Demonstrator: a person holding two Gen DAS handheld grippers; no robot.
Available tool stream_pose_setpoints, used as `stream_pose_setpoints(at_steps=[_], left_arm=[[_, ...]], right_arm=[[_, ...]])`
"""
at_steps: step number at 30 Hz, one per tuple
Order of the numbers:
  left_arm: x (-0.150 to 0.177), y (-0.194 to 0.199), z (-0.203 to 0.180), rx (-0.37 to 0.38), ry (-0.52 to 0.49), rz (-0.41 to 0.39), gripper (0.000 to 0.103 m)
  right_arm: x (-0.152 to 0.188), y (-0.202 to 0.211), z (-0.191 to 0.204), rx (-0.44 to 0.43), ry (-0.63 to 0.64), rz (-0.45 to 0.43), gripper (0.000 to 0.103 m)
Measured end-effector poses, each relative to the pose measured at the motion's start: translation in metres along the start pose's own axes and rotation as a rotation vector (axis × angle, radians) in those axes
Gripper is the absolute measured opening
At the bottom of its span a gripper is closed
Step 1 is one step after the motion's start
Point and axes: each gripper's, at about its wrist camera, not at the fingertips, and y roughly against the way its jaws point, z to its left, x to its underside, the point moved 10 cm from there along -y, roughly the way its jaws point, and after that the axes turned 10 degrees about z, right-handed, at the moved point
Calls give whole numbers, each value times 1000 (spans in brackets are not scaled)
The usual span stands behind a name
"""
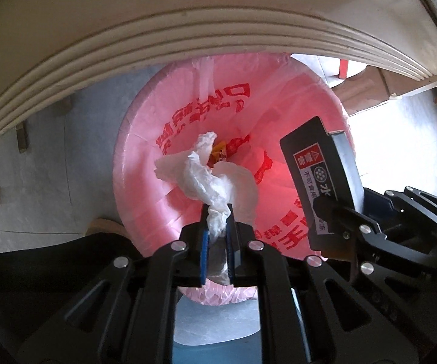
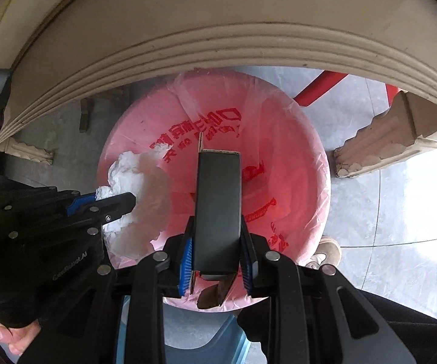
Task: Collect trash
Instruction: 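Open both tools to drop the bag and black box into the bin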
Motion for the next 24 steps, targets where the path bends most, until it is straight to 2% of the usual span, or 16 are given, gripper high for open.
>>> stream_pose_setpoints(at_steps=[2,4,6,7,8,9,13,24], left_arm=[[-1,-2,0,-8,-2,2,10],[-2,-3,0,-23,-6,-1,25],[-4,-2,0,-34,-5,-9,34],[-4,-1,1,-38,-4,-15,38],[-4,0,1,-43,-5,-16,42],[-4,1,2,-47,-4,-16,45],[-4,3,8,-58,17,-21,51],[-3,2,13,-59,31,-14,53]], right_arm=[[0,-1,-2,0,-1,3,26],[0,-1,-2,-1,-1,6,26],[-1,-2,-4,4,-4,3,28],[-1,-2,-5,9,-4,3,31],[-2,-3,-7,17,-7,2,39],[-2,-2,-8,22,-12,-4,41],[-3,0,-12,36,-23,-10,51],[-3,1,-12,37,-22,-6,52]])
